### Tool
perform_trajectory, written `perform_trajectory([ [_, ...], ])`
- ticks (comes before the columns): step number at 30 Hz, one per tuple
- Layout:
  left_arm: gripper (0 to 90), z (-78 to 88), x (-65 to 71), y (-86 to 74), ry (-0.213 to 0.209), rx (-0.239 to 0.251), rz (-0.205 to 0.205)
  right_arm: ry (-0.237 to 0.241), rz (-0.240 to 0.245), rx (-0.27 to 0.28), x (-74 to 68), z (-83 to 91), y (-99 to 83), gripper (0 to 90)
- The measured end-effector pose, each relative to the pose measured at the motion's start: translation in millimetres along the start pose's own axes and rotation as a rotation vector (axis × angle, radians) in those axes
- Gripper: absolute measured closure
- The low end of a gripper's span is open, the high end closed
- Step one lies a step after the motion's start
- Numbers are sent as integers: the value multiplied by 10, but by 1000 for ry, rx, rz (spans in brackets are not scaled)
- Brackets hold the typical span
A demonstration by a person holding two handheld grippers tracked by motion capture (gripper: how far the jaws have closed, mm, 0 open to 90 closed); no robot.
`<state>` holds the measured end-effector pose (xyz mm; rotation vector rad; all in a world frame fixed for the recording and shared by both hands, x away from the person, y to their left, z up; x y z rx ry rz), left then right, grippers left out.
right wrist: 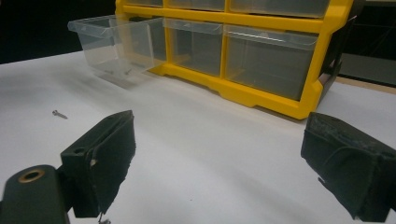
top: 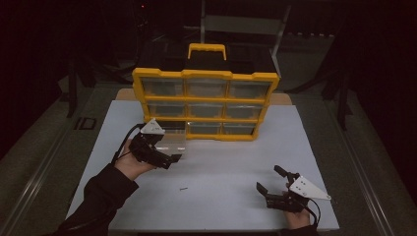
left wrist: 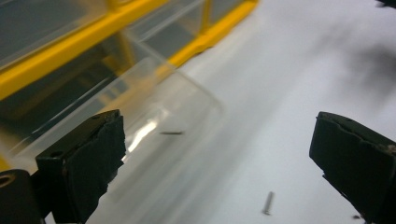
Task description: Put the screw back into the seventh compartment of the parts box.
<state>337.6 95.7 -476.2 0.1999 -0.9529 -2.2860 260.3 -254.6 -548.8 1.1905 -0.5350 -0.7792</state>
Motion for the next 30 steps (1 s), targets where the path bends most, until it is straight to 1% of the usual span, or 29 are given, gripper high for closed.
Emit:
perform_trajectory([
  [1,23,3,42,-7,-17,4,-11,0,-1,0,0,1,0,100],
  [2,24,5,59,-11,-17,7,-16,0,-2,1,-1,2,1,100],
  [4,24,1,111,-28,-38,12,-28,1,-4,0,-2,2,0,100],
  [6,24,-7,159,-50,-47,16,-43,0,-3,1,-2,2,1,101],
  [7,24,-7,159,-50,-47,16,-43,0,-3,1,-2,2,1,101],
  [8,24,-19,224,-85,-65,19,-55,0,-3,1,-2,3,2,100],
  [12,25,-77,309,-170,-90,11,-69,-1,-5,0,4,3,-2,100],
  [14,25,-110,336,-214,-106,12,-71,-1,-4,1,1,3,1,100],
  [15,25,-125,343,-239,-111,4,-69,-1,-5,1,-1,4,2,101],
  [16,25,-144,352,-261,-114,1,-63,-2,-5,2,1,5,2,100],
  [19,25,-176,374,-309,-126,-5,-64,-2,-6,0,5,5,0,100],
  [20,25,-200,397,-349,-133,-13,-74,-2,-5,0,5,4,-1,101],
  [23,31,-238,440,-401,-151,-13,-84,-1,-3,0,0,3,0,100],
  [30,50,-364,495,-544,-180,-38,-106,-1,-3,1,-1,7,3,100],
])
Point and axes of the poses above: each handheld gripper's, and its own axes: z roughly backward along the jaws, y roughly out of its top, x roughly to its right, the point moved 7 cm from there along -z, roughly forward along the jaws, and after that the axes turned 2 degrees about -x, right-handed, at the moved point
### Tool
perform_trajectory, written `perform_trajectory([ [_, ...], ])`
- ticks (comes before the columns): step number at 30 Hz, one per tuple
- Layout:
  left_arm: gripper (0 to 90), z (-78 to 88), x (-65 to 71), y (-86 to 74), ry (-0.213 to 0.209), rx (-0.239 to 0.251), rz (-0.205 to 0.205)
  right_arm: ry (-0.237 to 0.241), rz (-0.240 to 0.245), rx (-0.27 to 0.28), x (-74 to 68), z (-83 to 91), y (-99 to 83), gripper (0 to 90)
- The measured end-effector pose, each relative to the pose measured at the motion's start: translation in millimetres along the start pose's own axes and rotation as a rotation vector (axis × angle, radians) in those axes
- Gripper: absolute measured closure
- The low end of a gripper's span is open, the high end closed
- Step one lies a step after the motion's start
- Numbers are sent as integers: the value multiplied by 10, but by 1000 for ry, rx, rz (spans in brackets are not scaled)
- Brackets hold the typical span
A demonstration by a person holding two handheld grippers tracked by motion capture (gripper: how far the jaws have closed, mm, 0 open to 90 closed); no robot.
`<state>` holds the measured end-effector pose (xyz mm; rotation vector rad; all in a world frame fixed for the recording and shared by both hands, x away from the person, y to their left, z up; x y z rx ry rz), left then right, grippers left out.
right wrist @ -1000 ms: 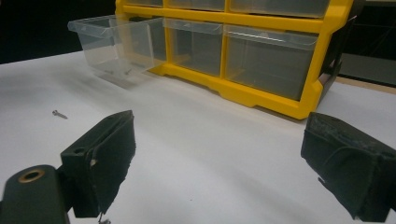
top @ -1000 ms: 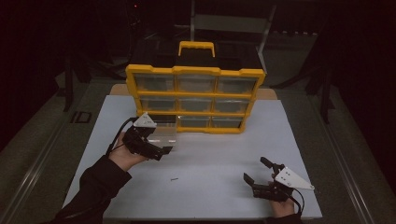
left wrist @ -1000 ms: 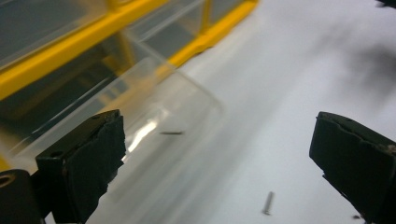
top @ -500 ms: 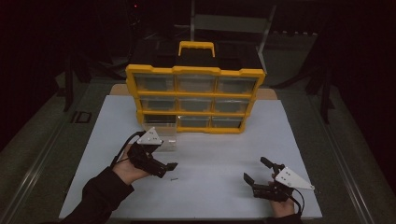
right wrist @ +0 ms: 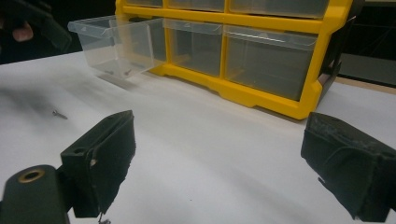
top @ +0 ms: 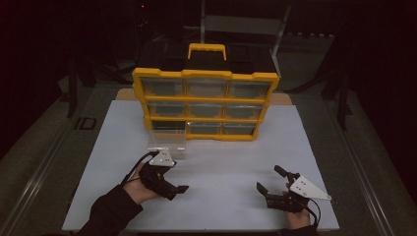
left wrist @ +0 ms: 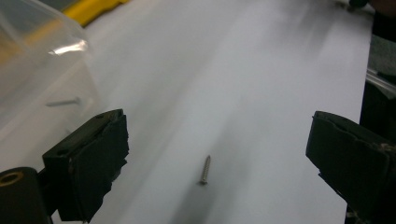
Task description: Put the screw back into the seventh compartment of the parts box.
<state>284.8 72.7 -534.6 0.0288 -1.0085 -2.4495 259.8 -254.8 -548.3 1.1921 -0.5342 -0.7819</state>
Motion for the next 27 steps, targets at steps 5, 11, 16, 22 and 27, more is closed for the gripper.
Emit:
perform_trajectory([
  [5,91,-118,23,-85,-18,-23,-8,2,1,-2,0,-3,-3,100],
  [11,178,-190,1,-150,-17,-31,-13,5,1,-2,-4,-4,-2,101],
  [16,325,-261,-29,-201,-23,-43,-10,10,3,-6,-10,-8,-7,101],
  [22,495,-333,-39,-248,-26,-71,-26,12,2,-7,-8,-10,-9,101],
  [27,624,-372,-37,-278,-29,-88,-42,13,1,-7,-9,-10,-10,100],
])
Point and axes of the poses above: each handheld gripper's, and its own axes: z roughly backward along the jaws, y roughly out of its top, x roughly to its right, the point moved 7 cm from there along -z, roughly forward along the jaws, and after that the axes turned 2 degrees about -x, right-handed, at the moved point
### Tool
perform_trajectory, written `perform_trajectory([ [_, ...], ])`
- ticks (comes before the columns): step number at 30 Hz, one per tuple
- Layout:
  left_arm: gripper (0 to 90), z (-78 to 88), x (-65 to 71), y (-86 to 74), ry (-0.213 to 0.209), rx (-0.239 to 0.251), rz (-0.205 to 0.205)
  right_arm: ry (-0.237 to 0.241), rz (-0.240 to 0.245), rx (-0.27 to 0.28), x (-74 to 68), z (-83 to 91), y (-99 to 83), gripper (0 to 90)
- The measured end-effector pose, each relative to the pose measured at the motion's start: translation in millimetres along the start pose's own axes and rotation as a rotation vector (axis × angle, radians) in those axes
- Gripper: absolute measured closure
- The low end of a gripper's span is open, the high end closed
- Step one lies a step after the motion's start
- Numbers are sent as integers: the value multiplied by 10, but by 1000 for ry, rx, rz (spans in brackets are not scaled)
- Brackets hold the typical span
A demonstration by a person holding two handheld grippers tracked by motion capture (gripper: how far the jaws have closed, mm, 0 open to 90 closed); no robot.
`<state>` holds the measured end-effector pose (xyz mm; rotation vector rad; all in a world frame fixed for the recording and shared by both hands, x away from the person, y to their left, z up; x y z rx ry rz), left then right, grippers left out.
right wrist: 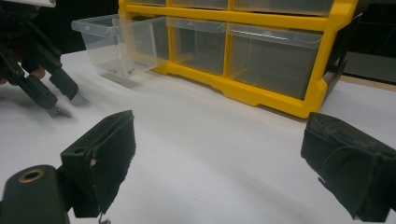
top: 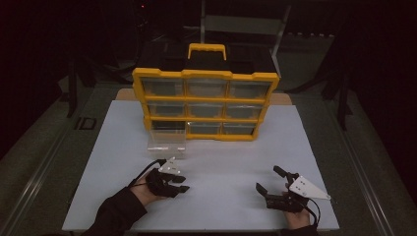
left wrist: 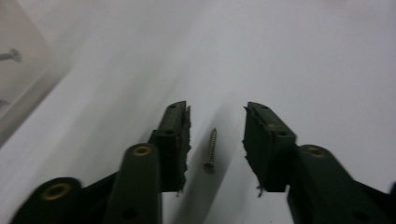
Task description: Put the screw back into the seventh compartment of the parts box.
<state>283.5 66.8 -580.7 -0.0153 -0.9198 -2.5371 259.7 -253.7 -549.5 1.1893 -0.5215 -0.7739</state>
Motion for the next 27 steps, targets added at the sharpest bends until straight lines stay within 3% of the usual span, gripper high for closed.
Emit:
perform_trajectory([
  [7,728,-82,15,-34,-2,-43,-23,1,-1,-1,0,-1,-1,100],
  [15,780,-108,30,-37,6,-71,-52,1,-1,1,2,1,0,100],
  [21,849,-114,31,-39,-8,-76,-39,1,0,0,-2,1,1,100],
  [27,859,-111,26,-36,-11,-82,-41,1,0,0,-2,0,-1,101],
])
Point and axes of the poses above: each handheld gripper's, and its own axes: z roughly backward along the jaws, y roughly out of its top, x roughly to its right, the point moved 7 cm from there along -z, roughly forward along the jaws, and after that the axes turned 2 degrees about -x, right-handed, at the moved point
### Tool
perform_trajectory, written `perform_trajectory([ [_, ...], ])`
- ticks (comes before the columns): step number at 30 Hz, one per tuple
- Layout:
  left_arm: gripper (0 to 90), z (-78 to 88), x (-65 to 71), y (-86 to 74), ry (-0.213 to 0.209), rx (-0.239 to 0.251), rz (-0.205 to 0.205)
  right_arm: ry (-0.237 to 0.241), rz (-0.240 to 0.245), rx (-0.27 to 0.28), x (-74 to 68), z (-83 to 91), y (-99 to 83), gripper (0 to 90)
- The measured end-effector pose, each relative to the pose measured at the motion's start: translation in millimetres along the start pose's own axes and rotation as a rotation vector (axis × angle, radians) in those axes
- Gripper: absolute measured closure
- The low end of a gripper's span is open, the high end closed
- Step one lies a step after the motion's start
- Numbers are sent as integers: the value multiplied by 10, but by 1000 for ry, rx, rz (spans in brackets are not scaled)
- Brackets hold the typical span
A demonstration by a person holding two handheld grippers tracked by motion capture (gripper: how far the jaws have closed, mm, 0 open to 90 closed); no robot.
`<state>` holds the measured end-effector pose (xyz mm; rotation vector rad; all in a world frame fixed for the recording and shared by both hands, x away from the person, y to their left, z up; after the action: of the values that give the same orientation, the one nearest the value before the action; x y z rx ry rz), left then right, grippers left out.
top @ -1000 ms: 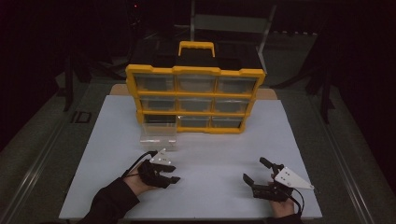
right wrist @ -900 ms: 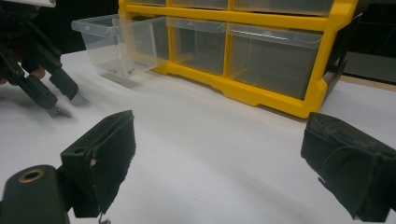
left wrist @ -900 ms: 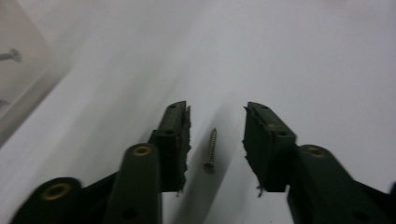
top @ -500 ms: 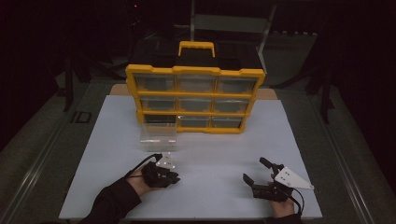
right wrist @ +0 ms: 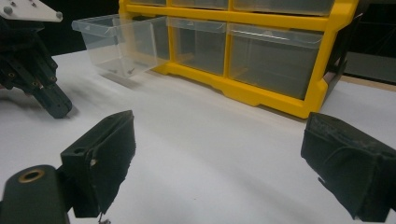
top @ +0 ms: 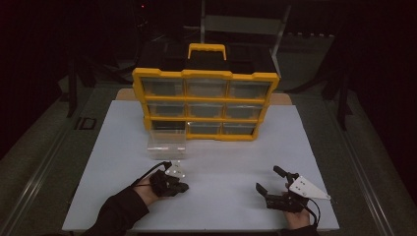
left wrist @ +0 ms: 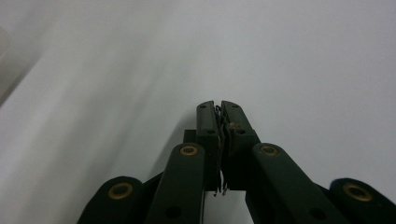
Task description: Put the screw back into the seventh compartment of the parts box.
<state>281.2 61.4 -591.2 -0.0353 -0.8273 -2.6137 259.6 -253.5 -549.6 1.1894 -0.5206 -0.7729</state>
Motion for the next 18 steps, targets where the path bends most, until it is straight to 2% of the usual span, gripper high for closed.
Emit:
perform_trajectory([
  [4,865,13,6,8,-9,7,6,-1,-1,0,2,2,1,101],
  [8,865,79,-5,53,9,22,3,-2,0,1,3,4,3,101],
  [15,866,224,2,158,16,48,-8,-2,-1,1,1,6,4,100],
  [18,866,273,-7,187,27,62,1,-3,0,0,3,6,3,100],
])
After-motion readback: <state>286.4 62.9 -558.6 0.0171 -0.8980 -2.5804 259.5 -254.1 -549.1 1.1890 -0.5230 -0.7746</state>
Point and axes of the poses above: each handheld gripper's, and its own axes: z roughly backward along the jaws, y roughly out of its top, x roughly to its right, the point moved 7 cm from there along -z, roughly forward along the jaws, and after that the axes turned 2 degrees about -x, right-handed, at the moved point
